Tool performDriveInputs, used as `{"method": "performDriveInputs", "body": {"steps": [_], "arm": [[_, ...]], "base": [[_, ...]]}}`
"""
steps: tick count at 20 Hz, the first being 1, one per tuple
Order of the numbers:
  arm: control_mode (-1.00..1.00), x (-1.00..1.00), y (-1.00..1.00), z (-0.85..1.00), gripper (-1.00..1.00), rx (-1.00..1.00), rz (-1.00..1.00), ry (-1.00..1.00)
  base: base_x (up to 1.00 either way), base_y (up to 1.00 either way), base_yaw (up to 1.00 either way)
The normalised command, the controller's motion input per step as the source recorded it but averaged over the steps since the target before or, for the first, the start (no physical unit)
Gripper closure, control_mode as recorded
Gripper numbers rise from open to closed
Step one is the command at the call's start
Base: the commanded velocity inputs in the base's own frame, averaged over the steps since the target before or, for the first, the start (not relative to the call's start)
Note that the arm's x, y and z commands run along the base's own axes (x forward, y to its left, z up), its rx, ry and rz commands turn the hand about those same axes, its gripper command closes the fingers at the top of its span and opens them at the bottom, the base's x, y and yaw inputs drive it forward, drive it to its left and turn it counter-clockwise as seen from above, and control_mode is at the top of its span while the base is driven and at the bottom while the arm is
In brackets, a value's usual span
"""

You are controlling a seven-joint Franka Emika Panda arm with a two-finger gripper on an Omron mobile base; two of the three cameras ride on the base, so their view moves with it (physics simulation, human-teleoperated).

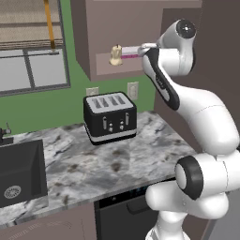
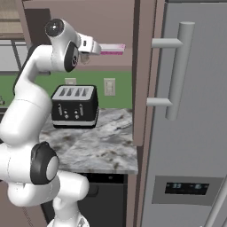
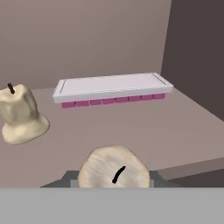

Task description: Pick the candle and candle from the dining table and place them in the open cabinet. Close the cabinet after placing the objects.

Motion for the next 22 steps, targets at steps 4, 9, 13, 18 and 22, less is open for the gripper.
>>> {"method": "performDriveInputs", "body": {"steps": [4, 9, 13, 18, 22], "arm": [[-1.0, 0.26, 0.0, 0.0, 1.0, 0.0, 0.0, 0.01], [-1.0, 0.25, 0.0, 0.0, 1.0, 0.0, 0.0, 0.02], [-1.0, 0.24, 0.0, -0.01, 1.0, 0.0, 0.0, 0.01], [-1.0, 0.24, 0.0, -0.06, 1.0, 0.0, 0.0, 0.0], [-1.0, 0.24, 0.0, -0.06, 1.0, 0.0, 0.0, 0.0]], "base": [[0.0, 0.0, 0.0], [0.0, 0.0, 0.0], [0.0, 0.0, 0.0], [0.0, 0.0, 0.0], [0.0, 0.0, 0.0]]}}
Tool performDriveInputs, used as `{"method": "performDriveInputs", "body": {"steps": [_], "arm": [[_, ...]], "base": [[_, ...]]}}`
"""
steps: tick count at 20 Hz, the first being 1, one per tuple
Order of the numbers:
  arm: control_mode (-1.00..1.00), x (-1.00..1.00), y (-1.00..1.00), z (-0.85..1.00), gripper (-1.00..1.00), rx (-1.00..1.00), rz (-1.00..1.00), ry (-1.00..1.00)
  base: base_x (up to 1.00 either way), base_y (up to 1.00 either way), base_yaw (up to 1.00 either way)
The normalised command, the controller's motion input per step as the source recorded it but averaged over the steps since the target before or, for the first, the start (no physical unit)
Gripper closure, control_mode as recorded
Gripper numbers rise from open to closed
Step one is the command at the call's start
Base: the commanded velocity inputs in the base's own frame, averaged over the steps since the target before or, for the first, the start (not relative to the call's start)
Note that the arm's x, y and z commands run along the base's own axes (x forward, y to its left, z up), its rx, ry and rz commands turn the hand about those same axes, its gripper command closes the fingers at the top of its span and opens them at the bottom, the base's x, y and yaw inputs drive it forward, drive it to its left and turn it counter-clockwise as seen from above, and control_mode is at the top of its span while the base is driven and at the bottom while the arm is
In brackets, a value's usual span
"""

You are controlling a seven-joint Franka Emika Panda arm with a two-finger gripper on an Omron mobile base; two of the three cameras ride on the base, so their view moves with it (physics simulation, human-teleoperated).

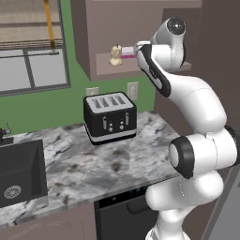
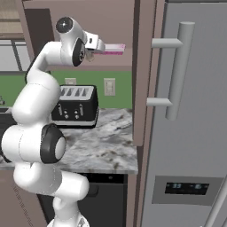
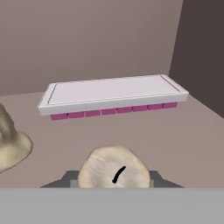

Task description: Pick the candle and candle from the dining table and place them in the open cabinet. Close the cabinet after placing the objects.

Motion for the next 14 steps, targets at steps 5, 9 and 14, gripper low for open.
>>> {"method": "performDriveInputs", "body": {"steps": [5, 9, 14], "arm": [[-1.0, 0.24, 0.0, -0.04, 1.0, 0.0, 0.0, 0.0], [-1.0, 0.19, 0.0, -0.07, 1.0, 0.0, 0.0, 0.0], [-1.0, 0.17, 0.0, -0.12, 1.0, 0.0, 0.0, 0.0]], "base": [[0.0, 0.0, 0.0], [0.0, 0.0, 0.0], [0.0, 0.0, 0.0]]}}
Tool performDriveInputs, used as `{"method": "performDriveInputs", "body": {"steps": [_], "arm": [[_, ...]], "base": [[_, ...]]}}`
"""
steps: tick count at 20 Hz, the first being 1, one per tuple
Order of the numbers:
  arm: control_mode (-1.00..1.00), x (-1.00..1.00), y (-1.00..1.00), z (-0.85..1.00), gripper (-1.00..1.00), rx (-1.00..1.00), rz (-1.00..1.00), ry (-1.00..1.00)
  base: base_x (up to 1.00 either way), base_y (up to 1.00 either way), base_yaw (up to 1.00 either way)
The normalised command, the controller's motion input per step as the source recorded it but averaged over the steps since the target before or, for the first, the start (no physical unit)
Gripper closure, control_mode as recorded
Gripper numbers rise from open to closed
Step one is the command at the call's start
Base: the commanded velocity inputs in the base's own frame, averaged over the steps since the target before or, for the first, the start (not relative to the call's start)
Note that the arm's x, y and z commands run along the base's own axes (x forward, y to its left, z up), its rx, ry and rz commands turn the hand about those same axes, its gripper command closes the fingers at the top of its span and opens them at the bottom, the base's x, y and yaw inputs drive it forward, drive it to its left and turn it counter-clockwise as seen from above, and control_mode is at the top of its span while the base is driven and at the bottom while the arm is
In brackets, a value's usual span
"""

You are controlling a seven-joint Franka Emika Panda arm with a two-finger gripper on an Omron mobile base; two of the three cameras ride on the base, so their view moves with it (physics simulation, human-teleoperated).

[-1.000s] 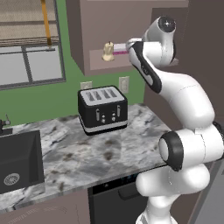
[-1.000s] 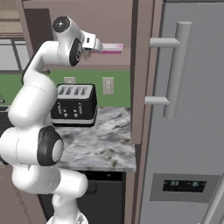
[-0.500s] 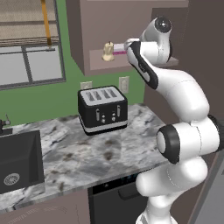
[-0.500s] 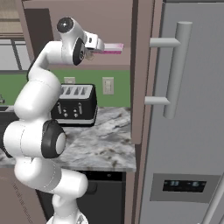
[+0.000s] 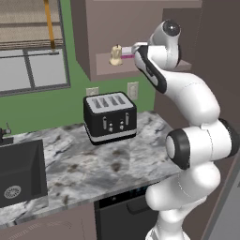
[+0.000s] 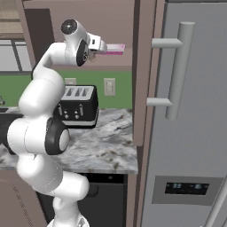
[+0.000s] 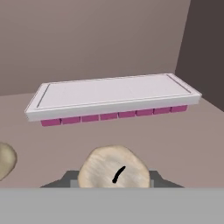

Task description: Pick the candle and candle from the dining table and place them in the open cabinet. Close the cabinet after placing the objects.

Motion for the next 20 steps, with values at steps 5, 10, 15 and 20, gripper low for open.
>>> {"method": "performDriveInputs", "body": {"steps": [5, 10, 15, 20], "arm": [[-1.0, 0.18, 0.0, -0.12, 1.0, 0.0, 0.0, 0.0], [-1.0, 0.19, 0.0, -0.12, 1.0, 0.0, 0.0, 0.01], [-1.0, 0.18, 0.0, -0.19, 1.0, 0.0, 0.0, 0.03], [-1.0, 0.03, 0.02, -0.11, 1.0, 0.0, 0.0, 0.01]], "base": [[0.0, 0.0, 0.0], [0.0, 0.0, 0.0], [0.0, 0.0, 0.0], [0.0, 0.0, 0.0]]}}
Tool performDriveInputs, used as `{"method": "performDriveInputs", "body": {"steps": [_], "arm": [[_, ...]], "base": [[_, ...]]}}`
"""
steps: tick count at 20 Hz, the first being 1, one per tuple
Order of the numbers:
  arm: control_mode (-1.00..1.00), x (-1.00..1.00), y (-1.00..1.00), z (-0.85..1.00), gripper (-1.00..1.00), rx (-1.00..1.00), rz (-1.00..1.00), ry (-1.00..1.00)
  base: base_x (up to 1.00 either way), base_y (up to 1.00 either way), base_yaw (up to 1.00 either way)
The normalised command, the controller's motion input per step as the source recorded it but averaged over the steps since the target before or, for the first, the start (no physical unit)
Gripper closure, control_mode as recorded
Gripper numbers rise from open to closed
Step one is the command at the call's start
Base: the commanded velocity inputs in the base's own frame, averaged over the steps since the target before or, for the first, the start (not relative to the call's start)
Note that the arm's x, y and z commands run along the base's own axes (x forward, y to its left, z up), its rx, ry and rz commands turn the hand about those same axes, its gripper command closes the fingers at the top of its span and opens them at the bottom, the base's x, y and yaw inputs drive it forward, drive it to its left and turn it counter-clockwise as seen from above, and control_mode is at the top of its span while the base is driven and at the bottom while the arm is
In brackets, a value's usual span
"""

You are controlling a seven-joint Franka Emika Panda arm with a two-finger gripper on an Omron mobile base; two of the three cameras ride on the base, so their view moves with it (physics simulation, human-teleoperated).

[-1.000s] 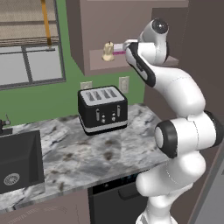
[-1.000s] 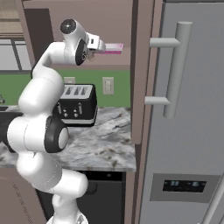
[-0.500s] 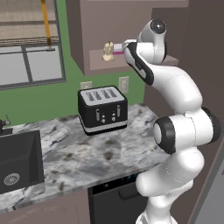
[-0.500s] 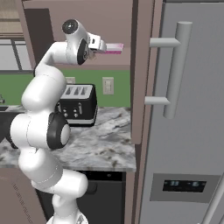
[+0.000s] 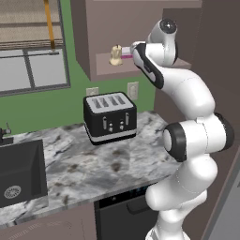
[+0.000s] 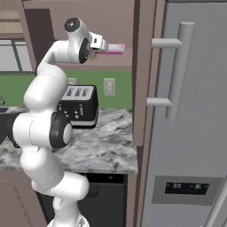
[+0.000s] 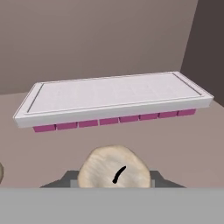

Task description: Pick the candle and candle from the dining table and place them in the open cabinet. Close the cabinet after placing the objects.

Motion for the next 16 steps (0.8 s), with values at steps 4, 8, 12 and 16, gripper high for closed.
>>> {"method": "performDriveInputs", "body": {"steps": [4, 8, 12, 16], "arm": [[-1.0, 0.0, 0.0, -0.09, 1.0, 0.0, 0.0, 0.0], [-1.0, 0.01, 0.0, -0.08, 1.0, 0.0, 0.0, 0.0], [-1.0, 0.08, 0.01, -0.12, -1.0, 0.0, 0.0, 0.0], [-1.0, 0.1, 0.01, -0.07, -1.0, 0.0, 0.0, 0.0]], "base": [[0.0, 0.0, 0.0], [0.0, 0.0, 0.0], [0.0, 0.0, 0.0], [0.0, 0.0, 0.0]]}}
